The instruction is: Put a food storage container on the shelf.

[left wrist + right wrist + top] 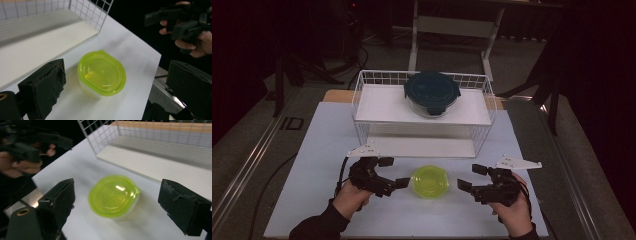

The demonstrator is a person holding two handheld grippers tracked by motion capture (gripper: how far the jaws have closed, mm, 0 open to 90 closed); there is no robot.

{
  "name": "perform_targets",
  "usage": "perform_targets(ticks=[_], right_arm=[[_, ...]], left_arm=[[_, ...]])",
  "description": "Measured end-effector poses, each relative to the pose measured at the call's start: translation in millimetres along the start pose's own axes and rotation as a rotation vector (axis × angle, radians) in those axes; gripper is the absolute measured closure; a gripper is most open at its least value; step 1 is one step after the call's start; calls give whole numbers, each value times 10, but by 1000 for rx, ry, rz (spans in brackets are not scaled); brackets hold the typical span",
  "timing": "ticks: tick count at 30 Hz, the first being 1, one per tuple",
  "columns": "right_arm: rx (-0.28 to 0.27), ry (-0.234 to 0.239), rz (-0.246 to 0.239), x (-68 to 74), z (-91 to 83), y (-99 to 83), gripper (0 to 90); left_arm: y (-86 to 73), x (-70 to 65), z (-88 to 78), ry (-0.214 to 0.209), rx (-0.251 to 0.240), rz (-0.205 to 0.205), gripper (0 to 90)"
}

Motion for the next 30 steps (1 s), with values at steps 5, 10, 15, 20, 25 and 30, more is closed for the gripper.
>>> perform_targets(ticks=[5, 10, 15, 20, 25, 30], right_arm=[[58, 45, 46, -44, 87, 49, 137], [86, 52, 87, -124, 205, 59, 124], [162, 46, 168, -224, 387, -23, 152], [230, 63, 244, -318, 546, -117, 212], [287, 71, 307, -399, 677, -180, 292], [334, 63, 352, -463, 778, -217, 365]], left_arm=[[43, 26, 102, -19, 10, -51, 23], [-9, 78, 289, -7, 32, -83, 34], [-115, 184, 459, 13, 42, -164, 48], [-199, 278, 539, 35, 50, -261, 108], [-300, 345, 617, 45, 82, -356, 166], [-402, 402, 689, 70, 110, -442, 282]])
Point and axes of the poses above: each handheld gripper's, and its own axes: z roughly forward along the jaws, y roughly out of its top, x roughly to its left, the point moved 2 cm from there along z, roughly forward along the jaws, and after that the axes turned 4 degrees about -y, right-handed, at the moved point
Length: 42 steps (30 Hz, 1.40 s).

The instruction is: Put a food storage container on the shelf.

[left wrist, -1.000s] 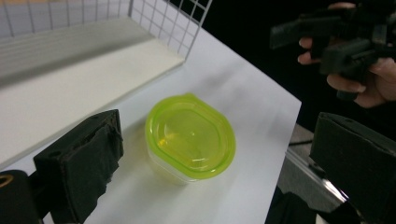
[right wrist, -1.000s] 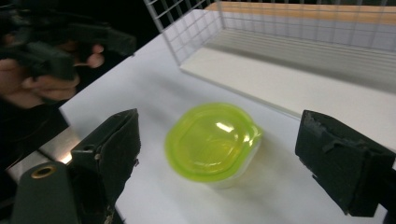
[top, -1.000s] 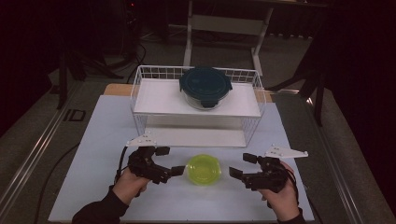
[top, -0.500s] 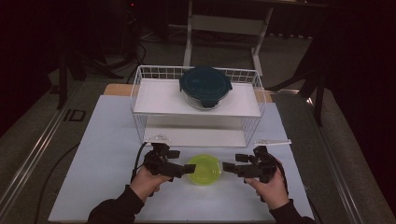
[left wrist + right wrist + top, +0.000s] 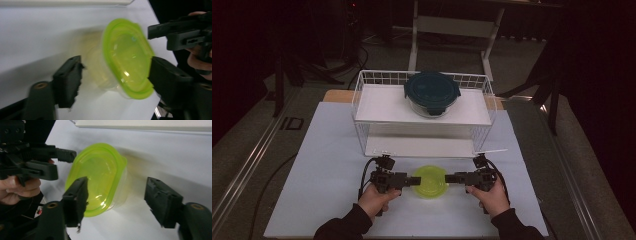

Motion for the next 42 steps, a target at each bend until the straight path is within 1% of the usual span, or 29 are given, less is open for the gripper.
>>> perform_targets(ticks=[1, 3, 5, 6, 7, 8, 10, 12, 13, 14, 15, 17, 18, 19, 20, 21, 22, 23, 25, 27, 28, 31, 34, 36, 38, 39, 42], right_arm=[[9, -1, 10, -11, 16, 2, 381], [26, 1, 29, -36, 48, 3, 456], [39, -4, 49, -58, 78, 5, 497], [46, -3, 57, -64, 91, 5, 506], [50, -3, 68, -66, 101, 4, 513], [55, 5, 72, -66, 113, 3, 518], [65, 0, 79, -63, 132, 2, 552], [80, -2, 81, -53, 155, -3, 581], [85, -6, 80, -45, 160, -6, 615], [90, -3, 78, -36, 166, -10, 635], [91, -3, 80, -27, 165, -14, 655], [90, 0, 86, -9, 161, -16, 700], [92, -3, 89, -2, 161, -16, 720], [96, -1, 86, 8, 160, -14, 747], [100, -3, 83, 17, 161, -13, 750], [102, -8, 80, 24, 163, -14, 753], [106, 0, 82, 25, 164, -16, 756], [108, 3, 81, 21, 163, -19, 758], [108, 10, 87, 13, 161, -24, 762], [110, 13, 89, 9, 158, -32, 766], [111, 23, 94, 1, 156, -37, 772], [111, 48, 101, -2, 148, -60, 781], [105, 59, 97, 24, 130, -74, 795], [102, 77, 93, 43, 105, -76, 814], [96, 56, 61, 84, 89, -86, 816], [97, 50, 57, 97, 83, -90, 816], [96, 65, 59, 105, 58, -88, 816]], left_arm=[[-8, 16, 8, -3, -2, -12, 301], [-17, 37, 19, -5, -3, -40, 359], [-23, 42, 24, -2, -4, -54, 419], [-29, 43, 21, -8, -14, -63, 447], [-36, 42, 11, 0, -32, -73, 480], [-38, 38, 6, -4, -35, -78, 513], [-45, 37, -2, -6, -27, -82, 547], [-51, 32, 4, -22, -13, -93, 569], [-55, 27, 7, -17, -12, -97, 588], [-56, 24, 13, -26, -1, -93, 616], [-60, 23, 19, -24, 2, -96, 632], [-66, 21, 29, -44, 11, -102, 693], [-70, 21, 30, -46, 7, -106, 694], [-72, 25, 30, -57, 11, -113, 700], [-76, 36, 31, -72, 15, -125, 710], [-80, 48, 29, -76, 14, -135, 718], [-83, 52, 29, -86, 14, -138, 725], [-86, 52, 30, -87, 12, -130, 727], [-88, 42, 31, -90, 11, -127, 731], [-90, 40, 32, -102, 16, -129, 738], [-91, 43, 32, -111, 19, -136, 744], [-100, 60, 24, -125, 26, -139, 758], [-113, 71, 15, -132, 27, -144, 773], [-119, 92, 5, -151, 25, -156, 798], [-128, 100, 1, -163, 27, -161, 807], [-134, 98, -6, -170, 26, -162, 807], [-122, 92, -36, -195, 15, -165, 810]])
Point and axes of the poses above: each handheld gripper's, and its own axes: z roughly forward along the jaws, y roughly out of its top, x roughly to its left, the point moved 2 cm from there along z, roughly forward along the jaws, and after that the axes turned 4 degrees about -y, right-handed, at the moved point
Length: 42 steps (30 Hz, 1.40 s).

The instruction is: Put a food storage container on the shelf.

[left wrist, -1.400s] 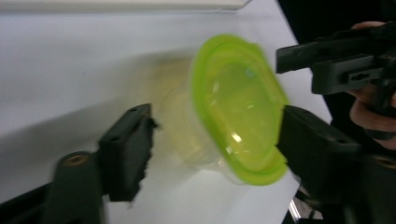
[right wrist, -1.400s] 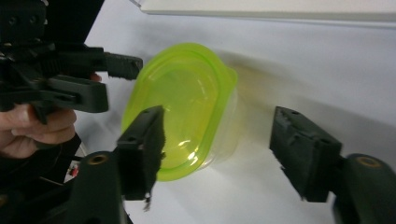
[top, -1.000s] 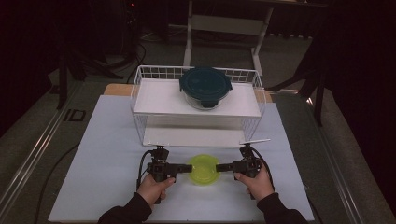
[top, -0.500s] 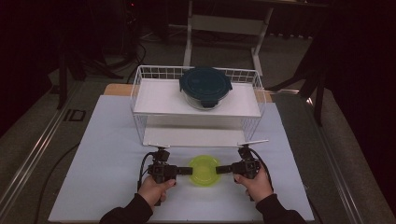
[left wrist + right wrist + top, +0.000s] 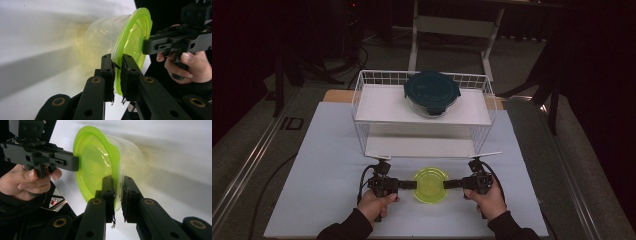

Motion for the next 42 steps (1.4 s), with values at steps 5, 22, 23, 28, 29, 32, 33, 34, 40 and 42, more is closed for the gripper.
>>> perform_targets(ticks=[5, 22, 23, 28, 29, 32, 33, 34, 40, 42], right_arm=[[-17, 19, -3, 54, -57, 29, 817], [-93, 54, -62, 467, -479, 221, 818], [-97, 56, -63, 491, -508, 234, 817], [-121, 53, -78, 613, -638, 325, 817], [-126, 54, -83, 633, -665, 349, 817], [-138, 56, -93, 711, -750, 421, 817], [-143, 59, -96, 738, -780, 445, 817], [-149, 57, -101, 766, -808, 470, 817], [-184, 55, -127, 930, -993, 659, 817], [-197, 56, -137, 983, -1050, 723, 817]], left_arm=[[43, -50, -66, -27, -11, 5, 812], [286, -660, -432, -50, -53, 115, 819], [304, -697, -447, -47, -55, 121, 820], [416, -852, -536, -57, -73, 152, 820], [440, -887, -556, -58, -77, 159, 821], [521, -996, -620, -60, -83, 180, 821], [546, -1039, -641, -58, -88, 186, 821], [571, -1079, -662, -55, -91, 198, 822], [766, -1305, -786, -47, -117, 237, 822], [828, -1379, -831, -47, -126, 248, 822]])
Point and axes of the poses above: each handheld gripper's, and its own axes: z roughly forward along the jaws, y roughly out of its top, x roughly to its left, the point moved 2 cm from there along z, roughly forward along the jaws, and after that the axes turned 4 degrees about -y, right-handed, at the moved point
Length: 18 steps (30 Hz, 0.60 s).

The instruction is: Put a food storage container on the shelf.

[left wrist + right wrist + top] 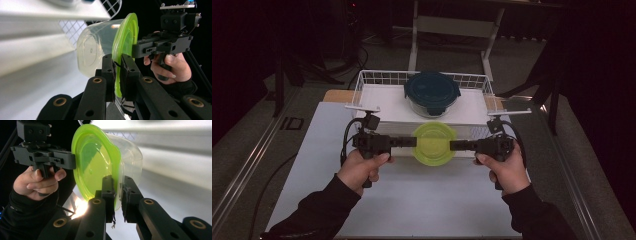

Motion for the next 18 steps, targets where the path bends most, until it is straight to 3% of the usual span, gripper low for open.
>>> perform_targets(ticks=[8, 14, 18], right_arm=[[-53, 9, -28, 157, -160, 312, 817], [-76, 11, -28, 189, -212, 536, 817], [-82, 2, -29, 197, -227, 678, 817]], left_arm=[[347, -193, -92, 5, -18, 45, 823], [576, -237, -117, 9, -27, 54, 823], [755, -235, -116, 12, -9, 69, 823]])
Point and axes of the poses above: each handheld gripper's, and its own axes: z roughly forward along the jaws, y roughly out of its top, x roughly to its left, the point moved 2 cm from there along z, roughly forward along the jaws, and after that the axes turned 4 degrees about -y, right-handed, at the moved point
